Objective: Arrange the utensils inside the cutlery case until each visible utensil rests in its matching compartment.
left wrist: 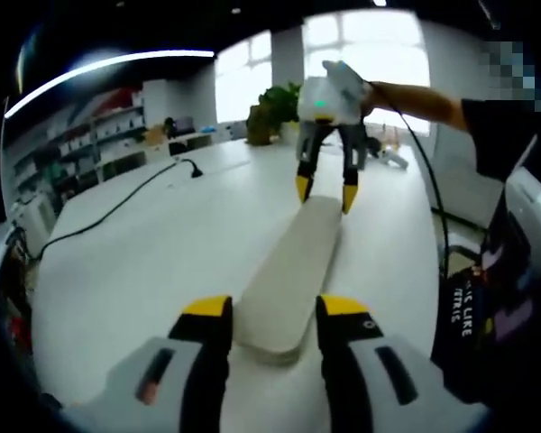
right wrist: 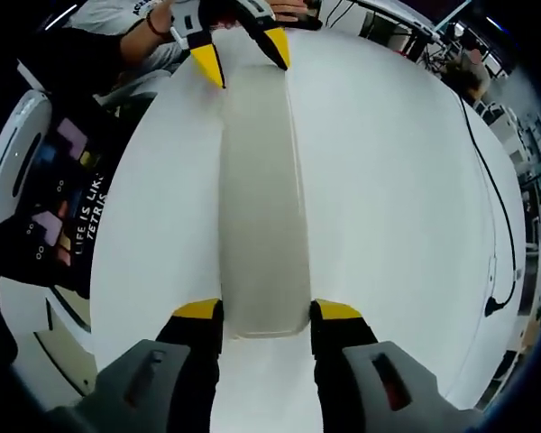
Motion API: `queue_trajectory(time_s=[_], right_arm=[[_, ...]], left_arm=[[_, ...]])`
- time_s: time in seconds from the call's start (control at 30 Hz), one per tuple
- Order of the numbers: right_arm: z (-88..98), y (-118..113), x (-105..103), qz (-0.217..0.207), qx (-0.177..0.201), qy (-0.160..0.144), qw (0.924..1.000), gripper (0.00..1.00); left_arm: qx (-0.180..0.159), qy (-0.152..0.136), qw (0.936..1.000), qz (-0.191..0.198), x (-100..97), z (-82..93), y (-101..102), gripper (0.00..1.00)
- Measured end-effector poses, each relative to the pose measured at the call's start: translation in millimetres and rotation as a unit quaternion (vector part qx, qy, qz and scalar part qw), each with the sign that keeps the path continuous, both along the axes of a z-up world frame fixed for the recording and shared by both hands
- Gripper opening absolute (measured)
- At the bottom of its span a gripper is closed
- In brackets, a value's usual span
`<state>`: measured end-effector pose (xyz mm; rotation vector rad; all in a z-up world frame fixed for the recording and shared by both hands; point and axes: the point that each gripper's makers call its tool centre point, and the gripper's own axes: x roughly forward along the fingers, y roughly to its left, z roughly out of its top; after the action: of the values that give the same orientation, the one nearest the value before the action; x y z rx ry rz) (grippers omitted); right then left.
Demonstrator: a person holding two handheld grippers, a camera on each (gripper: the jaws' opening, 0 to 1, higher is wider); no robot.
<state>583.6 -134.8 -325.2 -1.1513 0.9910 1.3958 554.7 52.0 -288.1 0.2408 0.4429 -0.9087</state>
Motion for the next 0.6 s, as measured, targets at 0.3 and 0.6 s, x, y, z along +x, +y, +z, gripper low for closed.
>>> queue_trajectory(time_s=[0.3,0.6], right_arm=[[2.7,3,0,0.003,-0.002,-0.006,1.0,0.4],[2.5,9,0,0.005,0.003,-0.007,1.0,0.4]], left_arm=[[-0.066,0.095,0.99,0.081,-4.2,-9.7,29,0.3],[-0.135,0.152,0.9729,0.111,-1.5,-16.7,25,0.26]])
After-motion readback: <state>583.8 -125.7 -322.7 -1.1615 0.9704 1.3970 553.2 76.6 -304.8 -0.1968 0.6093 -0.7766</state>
